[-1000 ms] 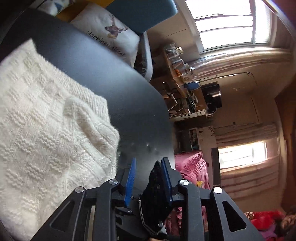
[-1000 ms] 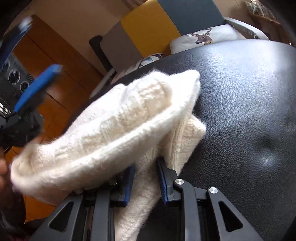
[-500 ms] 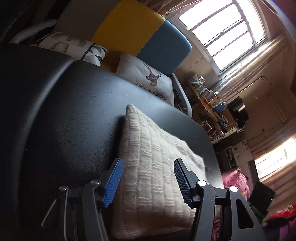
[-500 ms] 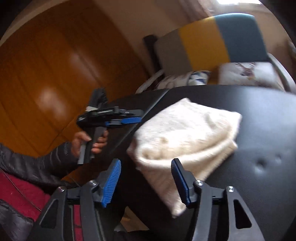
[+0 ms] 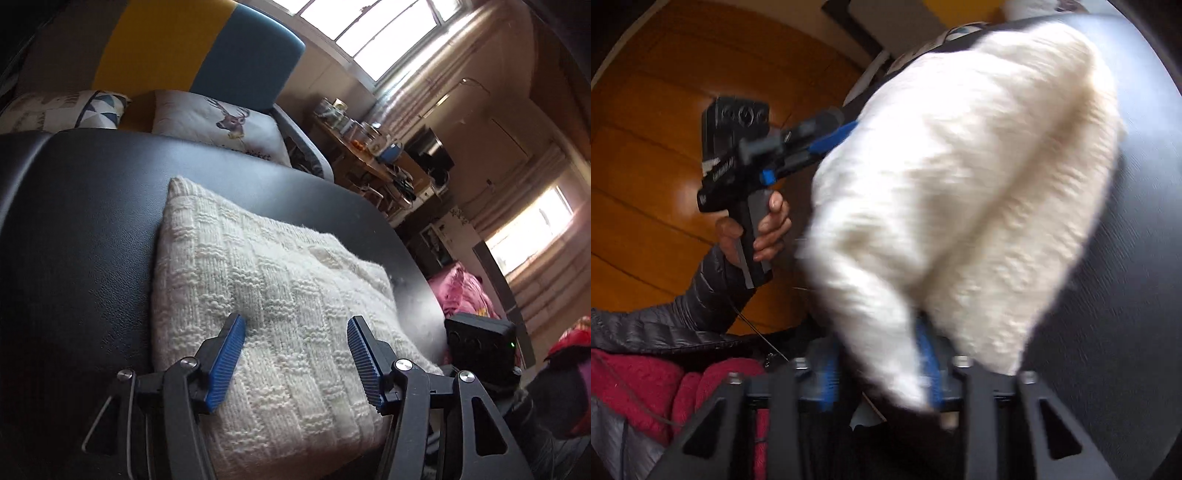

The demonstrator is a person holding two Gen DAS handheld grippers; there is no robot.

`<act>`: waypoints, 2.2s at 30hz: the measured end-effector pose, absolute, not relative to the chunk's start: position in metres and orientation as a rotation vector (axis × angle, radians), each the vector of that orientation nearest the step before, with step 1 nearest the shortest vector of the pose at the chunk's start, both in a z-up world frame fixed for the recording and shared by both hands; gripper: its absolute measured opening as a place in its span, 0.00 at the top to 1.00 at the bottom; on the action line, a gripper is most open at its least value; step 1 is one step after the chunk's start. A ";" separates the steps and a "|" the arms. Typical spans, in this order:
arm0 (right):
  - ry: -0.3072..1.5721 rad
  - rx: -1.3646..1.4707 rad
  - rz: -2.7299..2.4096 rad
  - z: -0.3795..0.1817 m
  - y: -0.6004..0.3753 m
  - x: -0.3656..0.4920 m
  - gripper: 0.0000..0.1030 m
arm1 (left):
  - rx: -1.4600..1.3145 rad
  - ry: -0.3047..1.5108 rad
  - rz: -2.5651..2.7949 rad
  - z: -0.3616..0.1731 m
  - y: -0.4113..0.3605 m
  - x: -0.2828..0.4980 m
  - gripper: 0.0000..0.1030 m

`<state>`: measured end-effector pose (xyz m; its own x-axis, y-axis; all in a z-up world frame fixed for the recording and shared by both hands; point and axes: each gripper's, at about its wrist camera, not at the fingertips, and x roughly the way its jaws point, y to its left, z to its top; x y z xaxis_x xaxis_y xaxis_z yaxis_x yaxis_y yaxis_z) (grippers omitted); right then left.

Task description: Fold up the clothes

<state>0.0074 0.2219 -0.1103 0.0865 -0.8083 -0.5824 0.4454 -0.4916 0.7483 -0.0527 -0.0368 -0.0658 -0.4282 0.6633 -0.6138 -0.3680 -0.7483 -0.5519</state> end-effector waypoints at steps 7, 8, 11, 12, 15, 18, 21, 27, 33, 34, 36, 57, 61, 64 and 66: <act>-0.802 1.223 -1.692 -0.089 0.282 0.014 0.62 | -1.096 -0.303 2.207 -0.060 -0.025 -0.030 0.42; -0.857 1.177 -1.721 -0.081 0.291 0.014 0.59 | -1.081 -0.306 2.218 -0.056 -0.026 -0.027 0.42; -1.031 1.117 -1.750 -0.079 0.304 0.000 0.53 | -1.040 -0.318 2.226 -0.052 -0.029 -0.018 0.40; -1.090 1.102 -1.753 -0.080 0.307 -0.005 0.52 | -1.038 -0.320 2.228 -0.052 -0.030 -0.016 0.40; -1.214 1.145 -1.784 -0.094 0.305 -0.025 0.49 | -1.028 -0.338 2.234 -0.055 -0.032 -0.009 0.40; -1.317 1.161 -1.759 -0.108 0.302 -0.043 0.50 | -1.007 -0.356 2.234 -0.055 -0.033 0.000 0.40; -1.314 1.187 -1.766 -0.112 0.296 -0.057 0.49 | -0.985 -0.360 2.230 -0.055 -0.034 0.009 0.40; -0.723 1.252 -2.094 -0.060 0.252 -0.058 0.82 | -0.974 -0.312 2.182 -0.059 -0.031 0.015 0.40; 0.089 1.218 -2.477 -0.002 0.221 -0.064 0.86 | -0.988 -0.145 2.057 -0.065 -0.016 0.020 0.30; 0.173 1.278 -2.492 -0.015 0.220 -0.070 0.88 | -0.990 -0.102 2.028 -0.066 -0.011 0.022 0.30; 0.106 1.405 -2.420 -0.053 0.235 -0.081 0.89 | -0.989 0.014 2.003 -0.067 -0.001 0.029 0.30; -0.537 1.205 -1.729 -0.039 0.288 0.008 0.51 | -1.048 -0.133 1.939 -0.024 0.054 -0.072 0.30; -0.468 1.197 -1.668 -0.051 0.265 0.012 0.51 | -1.092 -0.098 1.907 -0.020 0.085 -0.099 0.30; -0.424 1.232 -1.620 -0.067 0.250 0.013 0.51 | -1.112 0.032 1.917 -0.017 0.113 -0.117 0.29; -0.419 1.260 -1.607 -0.080 0.246 0.012 0.51 | -1.112 0.216 1.923 -0.018 0.134 -0.124 0.29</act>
